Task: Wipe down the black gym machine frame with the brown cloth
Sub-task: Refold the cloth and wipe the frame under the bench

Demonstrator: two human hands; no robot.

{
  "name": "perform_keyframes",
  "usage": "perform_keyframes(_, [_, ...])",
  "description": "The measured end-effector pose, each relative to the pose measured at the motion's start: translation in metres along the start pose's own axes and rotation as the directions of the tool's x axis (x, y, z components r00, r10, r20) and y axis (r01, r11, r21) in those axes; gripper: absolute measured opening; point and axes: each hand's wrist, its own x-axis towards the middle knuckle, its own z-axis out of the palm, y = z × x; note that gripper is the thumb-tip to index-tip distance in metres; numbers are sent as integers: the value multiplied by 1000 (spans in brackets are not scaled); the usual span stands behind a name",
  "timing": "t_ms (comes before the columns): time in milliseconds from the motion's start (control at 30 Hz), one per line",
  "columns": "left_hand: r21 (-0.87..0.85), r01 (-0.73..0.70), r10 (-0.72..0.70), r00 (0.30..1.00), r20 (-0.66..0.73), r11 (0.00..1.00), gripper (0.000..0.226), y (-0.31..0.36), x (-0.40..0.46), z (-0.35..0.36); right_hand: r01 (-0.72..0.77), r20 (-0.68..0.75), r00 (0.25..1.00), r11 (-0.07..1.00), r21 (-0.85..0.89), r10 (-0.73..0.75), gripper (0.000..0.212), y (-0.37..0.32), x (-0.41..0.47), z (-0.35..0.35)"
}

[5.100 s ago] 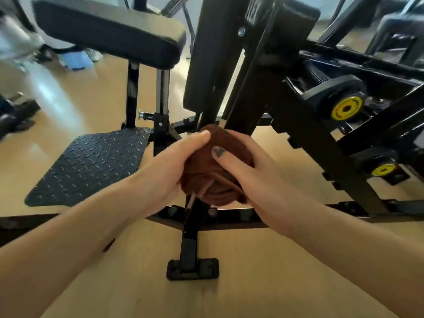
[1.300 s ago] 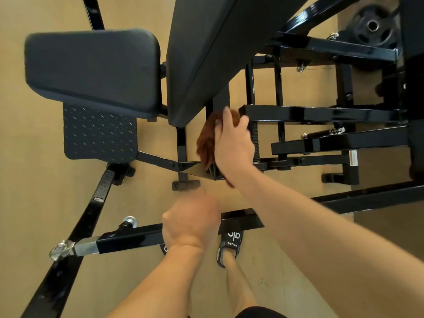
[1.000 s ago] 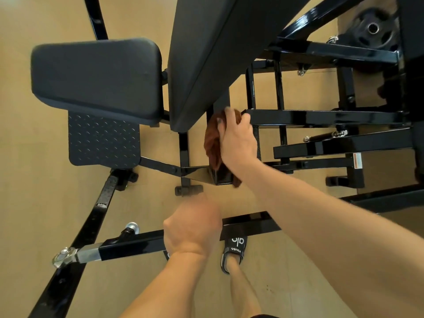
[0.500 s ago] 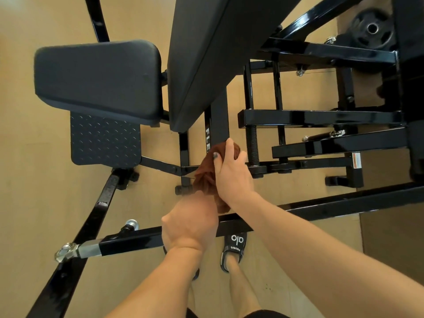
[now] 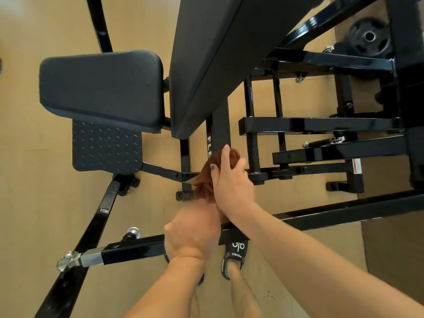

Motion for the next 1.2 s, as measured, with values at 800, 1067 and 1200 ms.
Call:
perform_keyframes(800, [-247,115,-53,968,246,962,28,5,8,-19,48,104,993,996,73,-55,48,-7,-50,-68])
perform_keyframes(1067, [-709,228,-15,956,294,667,51,63,-38,-162,-108,68,993,493,863,99,49,-36,-169,-141])
perform_keyframes(1200, [-661,8,128,979,157,750,39,73,-80,-212,-81,60,993,227,970,100,42,-36,-230,-165])
